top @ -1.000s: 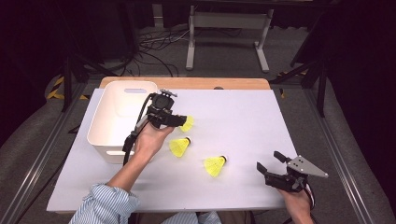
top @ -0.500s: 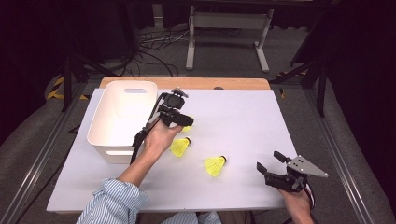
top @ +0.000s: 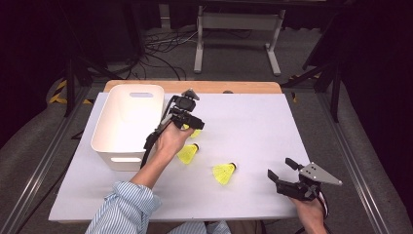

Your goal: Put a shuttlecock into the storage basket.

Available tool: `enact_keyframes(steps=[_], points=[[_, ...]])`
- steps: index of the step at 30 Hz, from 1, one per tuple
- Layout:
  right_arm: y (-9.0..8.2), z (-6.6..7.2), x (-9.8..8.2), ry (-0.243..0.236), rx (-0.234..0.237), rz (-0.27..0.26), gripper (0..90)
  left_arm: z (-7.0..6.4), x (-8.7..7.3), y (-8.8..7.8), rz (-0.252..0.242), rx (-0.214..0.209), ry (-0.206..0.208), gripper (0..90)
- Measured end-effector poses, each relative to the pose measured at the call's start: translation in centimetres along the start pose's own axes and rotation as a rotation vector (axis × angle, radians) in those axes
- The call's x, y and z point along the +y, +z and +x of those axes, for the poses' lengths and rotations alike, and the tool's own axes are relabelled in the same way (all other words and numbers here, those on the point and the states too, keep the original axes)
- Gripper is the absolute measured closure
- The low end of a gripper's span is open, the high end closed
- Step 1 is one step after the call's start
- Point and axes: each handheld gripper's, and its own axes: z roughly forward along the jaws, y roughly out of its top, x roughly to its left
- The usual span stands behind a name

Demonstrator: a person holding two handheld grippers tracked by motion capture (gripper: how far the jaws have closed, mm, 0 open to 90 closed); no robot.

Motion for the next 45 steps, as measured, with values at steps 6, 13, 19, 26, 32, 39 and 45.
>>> enact_keyframes(steps=[6,13,19,26,32,39,45], points=[[0.0,0.0,0.0,-0.001,0.001,0.000,17.3,0.1,0.5,0.9,0.024,0.007,-0.010,38.9],[0.0,0.0,0.0,-0.001,0.002,0.000,17.3,0.5,0.8,1.8,0.050,0.011,-0.027,39.0],[0.0,0.0,0.0,-0.001,0.002,0.003,17.3,0.9,1.0,2.5,0.068,0.017,-0.050,39.6],[0.1,0.0,0.0,-0.005,0.004,0.005,17.3,0.9,1.3,3.1,0.085,0.040,-0.052,40.2],[0.1,0.0,0.0,-0.007,0.006,0.005,17.3,0.9,1.5,3.9,0.106,0.048,-0.054,40.6],[0.1,0.0,0.0,-0.009,0.009,0.005,17.3,0.9,1.7,4.6,0.124,0.065,-0.054,41.7],[0.1,0.1,0.0,-0.009,0.012,0.007,17.4,1.0,1.8,5.3,0.134,0.096,-0.055,43.5]])
